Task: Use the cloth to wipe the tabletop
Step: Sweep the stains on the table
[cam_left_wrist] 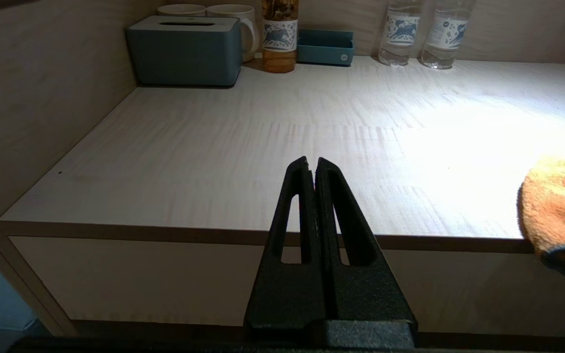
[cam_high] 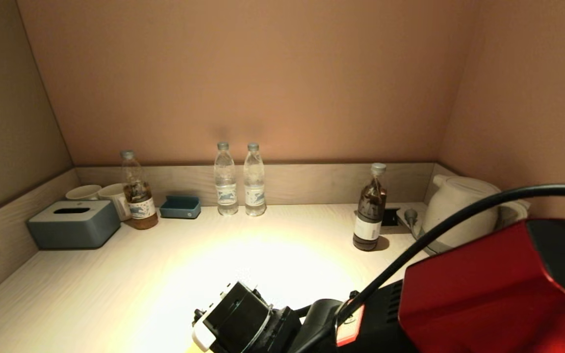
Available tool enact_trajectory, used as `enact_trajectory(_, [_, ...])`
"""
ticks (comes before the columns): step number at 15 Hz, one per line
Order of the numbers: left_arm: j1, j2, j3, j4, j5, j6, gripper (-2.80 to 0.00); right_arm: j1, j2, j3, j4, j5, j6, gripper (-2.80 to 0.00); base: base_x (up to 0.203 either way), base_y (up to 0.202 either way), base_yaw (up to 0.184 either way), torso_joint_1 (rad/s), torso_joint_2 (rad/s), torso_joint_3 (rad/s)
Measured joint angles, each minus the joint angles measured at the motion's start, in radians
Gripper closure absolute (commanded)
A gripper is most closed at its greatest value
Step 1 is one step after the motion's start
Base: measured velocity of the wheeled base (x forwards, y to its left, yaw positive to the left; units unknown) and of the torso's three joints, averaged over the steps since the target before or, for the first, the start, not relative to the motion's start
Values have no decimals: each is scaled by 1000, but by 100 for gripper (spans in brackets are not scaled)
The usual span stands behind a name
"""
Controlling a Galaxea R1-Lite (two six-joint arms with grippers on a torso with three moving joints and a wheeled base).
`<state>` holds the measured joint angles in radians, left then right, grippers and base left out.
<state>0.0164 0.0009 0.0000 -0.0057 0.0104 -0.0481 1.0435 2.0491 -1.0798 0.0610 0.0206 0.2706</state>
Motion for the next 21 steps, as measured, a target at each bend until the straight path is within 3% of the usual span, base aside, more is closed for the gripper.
enact_trajectory(6, [0, 0, 0, 0, 0, 0, 0, -94, -107, 107, 16, -10, -4, 0, 0, 0, 0, 0, 0, 0])
enact_trajectory(13, [0, 0, 0, 0, 0, 0, 0, -262, -156, 148, 7, -12, -26, 0, 0, 0, 0, 0, 0, 0])
enact_trajectory(21, [0, 0, 0, 0, 0, 0, 0, -347, -304, 341, 8, -11, -56, 0, 0, 0, 0, 0, 0, 0])
